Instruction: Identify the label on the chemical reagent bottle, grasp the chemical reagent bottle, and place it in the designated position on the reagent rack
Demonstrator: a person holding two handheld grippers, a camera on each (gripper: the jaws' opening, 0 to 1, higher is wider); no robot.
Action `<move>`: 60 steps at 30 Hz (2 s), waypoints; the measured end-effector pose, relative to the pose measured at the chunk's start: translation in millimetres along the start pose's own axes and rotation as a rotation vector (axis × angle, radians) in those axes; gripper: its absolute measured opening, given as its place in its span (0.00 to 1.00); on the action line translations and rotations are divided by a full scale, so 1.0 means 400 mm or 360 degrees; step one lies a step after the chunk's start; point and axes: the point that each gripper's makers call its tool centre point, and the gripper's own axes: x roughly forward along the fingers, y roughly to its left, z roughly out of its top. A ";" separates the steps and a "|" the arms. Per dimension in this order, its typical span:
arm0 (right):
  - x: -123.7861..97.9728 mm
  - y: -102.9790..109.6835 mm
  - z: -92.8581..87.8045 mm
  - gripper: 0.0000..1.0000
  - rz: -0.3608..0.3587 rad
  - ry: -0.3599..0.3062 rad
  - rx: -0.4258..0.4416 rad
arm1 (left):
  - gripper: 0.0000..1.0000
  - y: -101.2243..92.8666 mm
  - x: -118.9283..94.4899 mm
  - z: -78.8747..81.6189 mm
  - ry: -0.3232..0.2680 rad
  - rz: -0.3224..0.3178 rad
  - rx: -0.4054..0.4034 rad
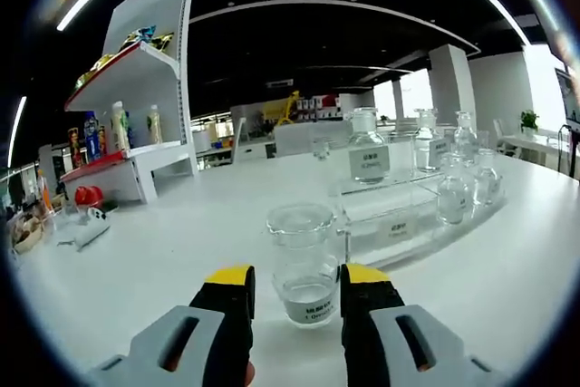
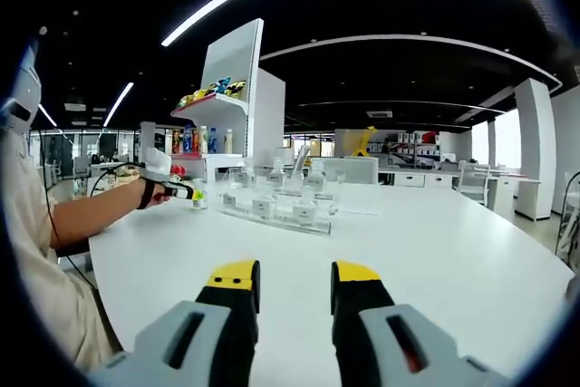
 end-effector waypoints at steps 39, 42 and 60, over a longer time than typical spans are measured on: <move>0.010 0.012 -0.010 0.31 0.0018 0.0018 0.0000 | 0.39 -0.018 -0.010 0.024 -0.0088 -0.0015 -0.0006; 0.012 0.014 -0.012 0.31 0.0022 0.0020 0.0000 | 0.39 -0.020 -0.014 0.025 -0.0099 -0.0016 -0.0006; 0.011 0.011 -0.013 0.31 0.0016 0.0023 0.0000 | 0.33 -0.042 -0.029 0.032 -0.0168 -0.0021 -0.0038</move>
